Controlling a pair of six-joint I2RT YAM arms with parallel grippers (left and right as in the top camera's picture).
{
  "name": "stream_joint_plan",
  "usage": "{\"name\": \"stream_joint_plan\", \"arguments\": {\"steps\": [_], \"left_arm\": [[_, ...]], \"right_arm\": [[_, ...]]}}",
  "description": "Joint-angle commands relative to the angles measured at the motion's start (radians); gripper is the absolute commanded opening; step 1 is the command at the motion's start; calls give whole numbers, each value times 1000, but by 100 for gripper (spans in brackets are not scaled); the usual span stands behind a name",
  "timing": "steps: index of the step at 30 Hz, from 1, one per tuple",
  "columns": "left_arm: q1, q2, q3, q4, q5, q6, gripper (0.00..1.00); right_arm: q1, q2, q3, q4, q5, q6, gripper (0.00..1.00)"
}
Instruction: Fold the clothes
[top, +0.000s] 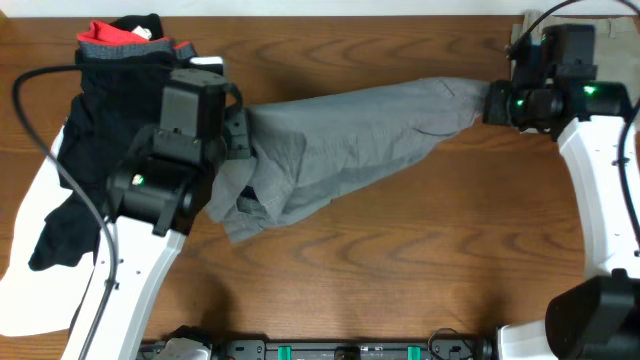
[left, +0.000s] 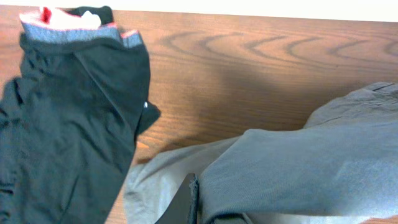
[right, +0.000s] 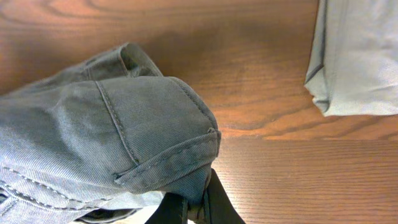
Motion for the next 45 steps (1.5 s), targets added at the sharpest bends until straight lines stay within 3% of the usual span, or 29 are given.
{"name": "stream_joint_plan", "arguments": {"steps": [1,12,22,23,26,28,32,38,45], "left_arm": [[14,-11,20,-11,-46,32,6],[14,245,6,-79,-45,51,6],[60,589,6,108,-46,79,6],[70,610,6,129,-46,79,15],[98,624,11,132,-37,60,61],[109,595,20,94,6,52,74],[114,476,22,-14,96,52,83],[94,336,-2,-161,310,38,84],[45,316,-178,-111,467,7,84]], "right_arm": [[-38,-29,32,-16,35,13,1],[-39,-24,-8,-36,35,13,1],[-28,-8,-143,80,34,16,1],[-24,-6,-154,94,34,16,1],[-13,-6,-174,126,35,16,1],[-13,-6,-174,131,35,16,1],[-13,-6,-174,141,35,16,1],[-13,-6,-174,138,35,16,1],[-13,-6,-174,131,34,18,1]]}}
